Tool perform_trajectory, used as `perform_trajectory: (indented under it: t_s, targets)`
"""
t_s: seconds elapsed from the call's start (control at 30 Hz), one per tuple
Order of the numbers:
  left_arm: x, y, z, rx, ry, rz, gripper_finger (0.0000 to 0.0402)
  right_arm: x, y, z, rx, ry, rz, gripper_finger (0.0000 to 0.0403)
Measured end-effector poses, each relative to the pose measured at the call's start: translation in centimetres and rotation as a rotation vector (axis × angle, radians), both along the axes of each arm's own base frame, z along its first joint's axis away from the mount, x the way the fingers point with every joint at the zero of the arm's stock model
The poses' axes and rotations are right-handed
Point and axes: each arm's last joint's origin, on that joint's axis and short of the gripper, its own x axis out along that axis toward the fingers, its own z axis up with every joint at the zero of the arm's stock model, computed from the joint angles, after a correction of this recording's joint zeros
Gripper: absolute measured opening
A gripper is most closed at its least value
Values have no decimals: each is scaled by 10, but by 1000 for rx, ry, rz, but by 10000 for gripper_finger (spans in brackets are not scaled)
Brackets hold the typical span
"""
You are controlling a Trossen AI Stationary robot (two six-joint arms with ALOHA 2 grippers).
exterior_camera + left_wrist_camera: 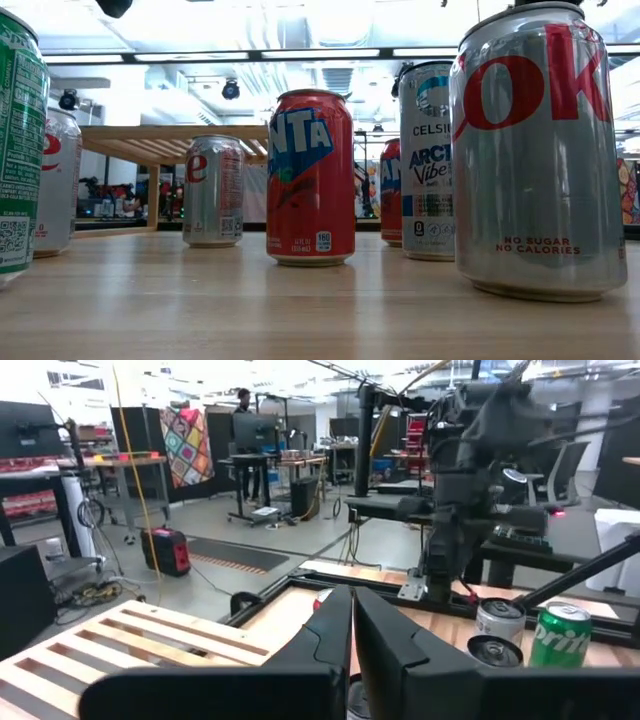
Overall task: Place canned beverage on shelf
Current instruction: Put the right green soda can on the shelf
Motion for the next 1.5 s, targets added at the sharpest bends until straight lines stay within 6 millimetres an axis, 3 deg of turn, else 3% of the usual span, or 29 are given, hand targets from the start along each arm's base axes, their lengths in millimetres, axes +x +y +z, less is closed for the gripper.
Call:
perform_trajectory:
  t_s: [0.17, 0.33, 0.67, 1.0, 1.23, 1.5]
  targets:
    - [0, 0, 0, 1, 1, 0, 0, 11, 20, 18, 6, -4, 55, 9]
    - [0, 0, 0, -2, 0, -1, 0, 12, 35, 29, 42, 95, -33, 9]
    - [0, 0, 0, -8, -5, -2, 0, -6, 64, 37, 322, 313, -266, 9]
    - [0, 0, 0, -2, -3, -1, 0, -32, 88, 34, 386, 401, -432, 9]
    - [0, 0, 0, 1, -2, -1, 0, -60, 82, 29, 311, 488, -571, 9]
    - [0, 0, 0, 5, 0, -1, 0, -70, 70, 19, 267, 426, -626, 9]
